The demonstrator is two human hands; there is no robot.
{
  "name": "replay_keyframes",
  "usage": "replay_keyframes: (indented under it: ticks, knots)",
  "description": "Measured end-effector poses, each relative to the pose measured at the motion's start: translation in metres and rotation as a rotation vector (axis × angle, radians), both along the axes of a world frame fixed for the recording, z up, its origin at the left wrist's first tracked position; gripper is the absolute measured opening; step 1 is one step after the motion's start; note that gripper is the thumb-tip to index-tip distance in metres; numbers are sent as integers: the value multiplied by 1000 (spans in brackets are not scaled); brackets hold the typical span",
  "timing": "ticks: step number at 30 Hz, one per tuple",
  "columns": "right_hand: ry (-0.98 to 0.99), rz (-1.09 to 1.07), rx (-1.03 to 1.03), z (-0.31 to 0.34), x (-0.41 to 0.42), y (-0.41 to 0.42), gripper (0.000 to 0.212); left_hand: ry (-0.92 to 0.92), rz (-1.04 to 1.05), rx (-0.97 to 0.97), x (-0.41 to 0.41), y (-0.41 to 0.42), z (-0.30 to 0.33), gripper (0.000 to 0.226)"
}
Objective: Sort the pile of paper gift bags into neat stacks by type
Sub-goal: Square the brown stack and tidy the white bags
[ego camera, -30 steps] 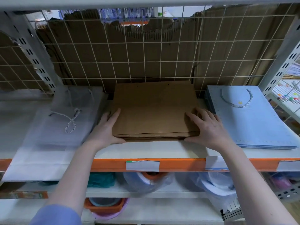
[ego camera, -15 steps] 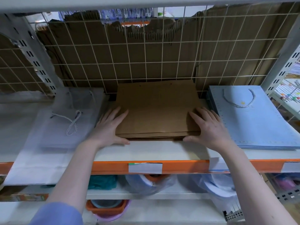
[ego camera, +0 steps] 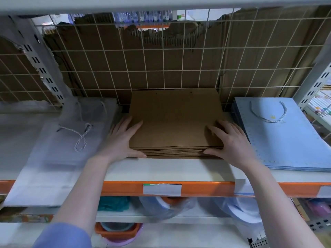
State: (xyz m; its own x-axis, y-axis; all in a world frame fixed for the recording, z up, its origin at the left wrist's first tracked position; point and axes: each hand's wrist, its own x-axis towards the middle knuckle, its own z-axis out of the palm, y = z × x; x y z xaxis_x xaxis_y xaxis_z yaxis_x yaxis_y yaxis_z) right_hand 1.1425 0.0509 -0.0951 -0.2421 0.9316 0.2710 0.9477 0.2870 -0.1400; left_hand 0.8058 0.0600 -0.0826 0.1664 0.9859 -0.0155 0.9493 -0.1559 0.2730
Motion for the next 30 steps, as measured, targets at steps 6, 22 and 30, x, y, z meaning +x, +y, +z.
replay_keyframes:
  ticks: [6,22,30]
  knots:
    - [2,-6,112,-3,-14,-7,66,13,29,95,13,-11,5,93]
    - [190,-51,293,-18,-83,-28,24,27,478,385,44,-68,-10,47]
    - [238,91,288,-11,-159,-36,30,-36,621,398,-30,-91,-3,49]
